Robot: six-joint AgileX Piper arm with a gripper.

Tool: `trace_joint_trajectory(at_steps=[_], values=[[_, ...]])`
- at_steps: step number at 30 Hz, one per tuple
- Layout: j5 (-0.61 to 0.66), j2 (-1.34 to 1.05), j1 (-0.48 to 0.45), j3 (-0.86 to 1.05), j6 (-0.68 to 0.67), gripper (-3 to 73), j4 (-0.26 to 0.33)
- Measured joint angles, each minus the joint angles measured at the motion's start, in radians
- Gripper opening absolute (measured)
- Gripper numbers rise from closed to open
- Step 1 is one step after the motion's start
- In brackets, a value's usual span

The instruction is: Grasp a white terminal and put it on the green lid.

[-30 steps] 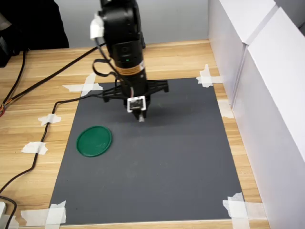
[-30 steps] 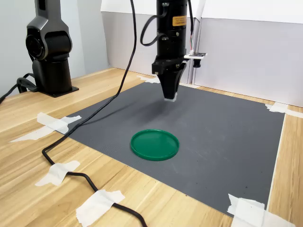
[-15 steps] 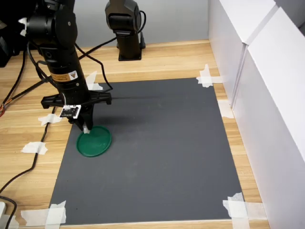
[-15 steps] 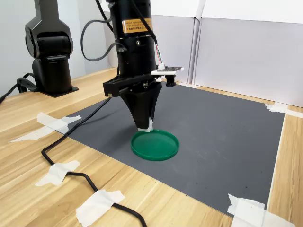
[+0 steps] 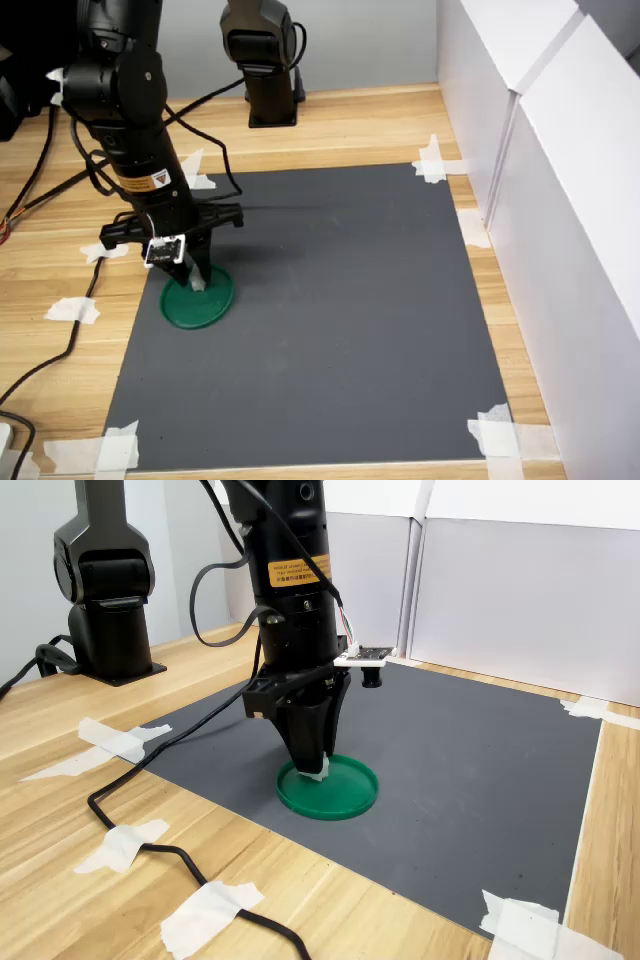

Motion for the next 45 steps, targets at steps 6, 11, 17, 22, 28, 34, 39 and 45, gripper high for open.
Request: trace_joint_trajectory(at_steps=[6, 11, 17, 22, 28, 34, 39, 45], values=[[-0.004, -0.05, 0.0, 0.0, 0.032, 44.9, -0.002], [-0.035, -0.158, 0.0, 0.012, 0.04, 44.2, -0.001], [-0.183, -0.366, 0.0, 0.119, 0.043, 26.9, 0.012], [-0.292, -0.561, 0.063, 0.253, 0.115, 7.3, 0.012], [-0.294, -0.803, 0.183, 0.429, 0.211, -0.8, -0.024], [-0.293, -1.073, 0.195, 0.576, 0.322, -1.4, -0.032], [-0.293, -1.276, 0.195, 0.686, 0.357, -1.4, -0.034], [-0.276, -1.496, 0.195, 0.825, 0.361, -1.4, -0.035]])
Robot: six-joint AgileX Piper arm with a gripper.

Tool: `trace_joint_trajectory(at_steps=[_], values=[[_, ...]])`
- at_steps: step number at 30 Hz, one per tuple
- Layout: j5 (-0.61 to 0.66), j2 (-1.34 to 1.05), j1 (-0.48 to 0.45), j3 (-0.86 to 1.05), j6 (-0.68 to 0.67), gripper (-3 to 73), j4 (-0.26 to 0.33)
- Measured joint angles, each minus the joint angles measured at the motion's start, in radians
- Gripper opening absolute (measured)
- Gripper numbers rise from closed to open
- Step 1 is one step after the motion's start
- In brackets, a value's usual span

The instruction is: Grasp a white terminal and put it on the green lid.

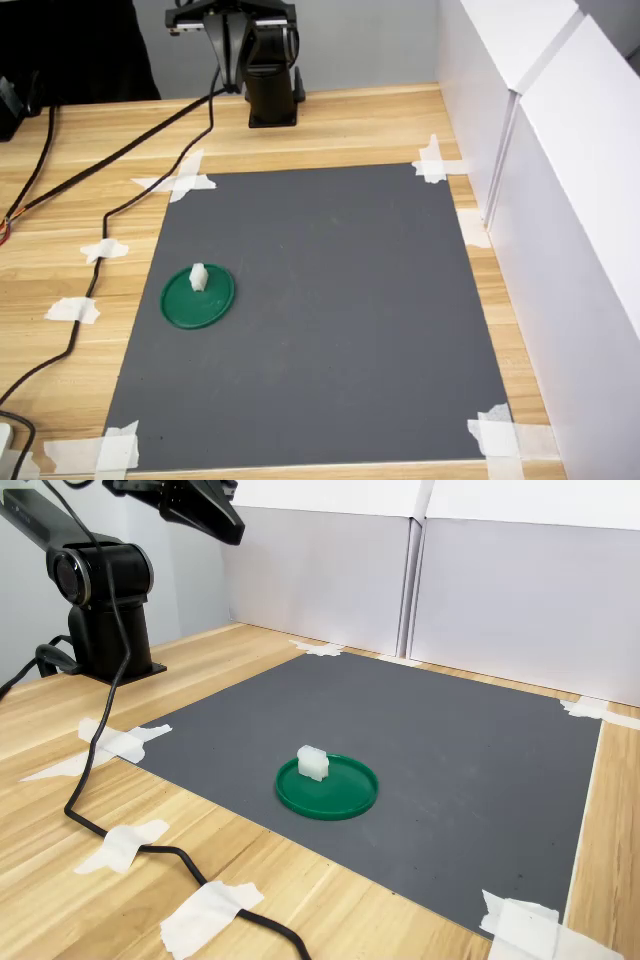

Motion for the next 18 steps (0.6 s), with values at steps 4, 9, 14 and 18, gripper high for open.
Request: trace_joint_trajectory(at_steps=[4, 9, 14, 18], values=[[0.06, -0.14, 0.0, 0.073, 0.0, -1.4, 0.0], [0.127, -0.263, 0.0, 0.12, 0.001, -1.4, 0.0], [0.133, -0.282, 0.0, 0.122, 0.001, -1.5, 0.0], [0.133, -0.282, 0.0, 0.122, 0.001, -1.5, 0.0]])
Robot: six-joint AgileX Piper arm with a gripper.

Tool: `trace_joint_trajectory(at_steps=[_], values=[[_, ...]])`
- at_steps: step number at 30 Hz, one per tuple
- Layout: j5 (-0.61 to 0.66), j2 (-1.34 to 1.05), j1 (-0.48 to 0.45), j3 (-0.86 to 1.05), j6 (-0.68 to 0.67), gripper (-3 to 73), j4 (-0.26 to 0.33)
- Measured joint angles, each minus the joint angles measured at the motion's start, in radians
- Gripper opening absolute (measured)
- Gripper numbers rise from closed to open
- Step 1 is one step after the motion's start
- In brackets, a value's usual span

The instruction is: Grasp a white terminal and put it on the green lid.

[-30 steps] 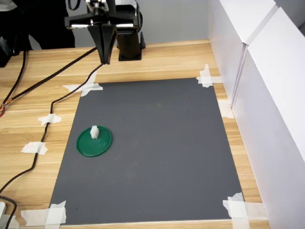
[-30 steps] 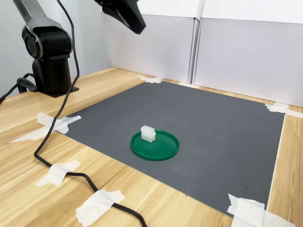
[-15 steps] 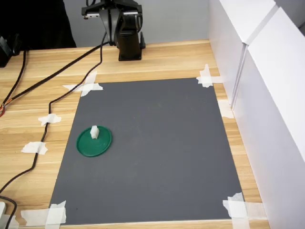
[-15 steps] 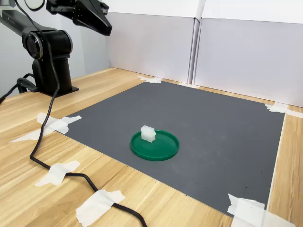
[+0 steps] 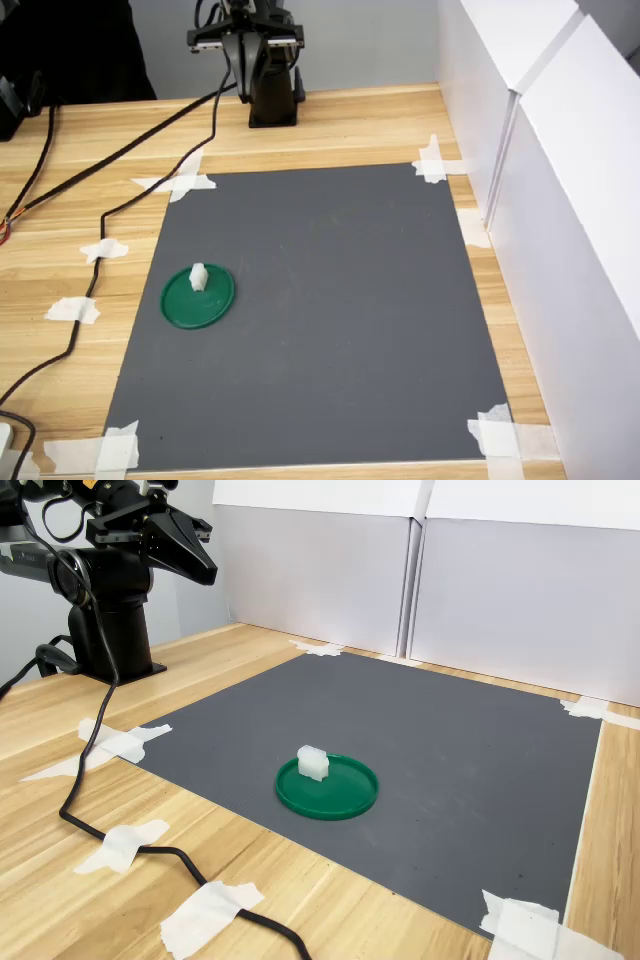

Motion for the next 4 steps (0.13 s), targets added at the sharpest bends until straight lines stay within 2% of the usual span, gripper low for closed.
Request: trace_joint_trajectory(at_steps=[4], values=[[-0.001, 0.0, 0.0, 0.003, 0.0, -1.5, 0.0]])
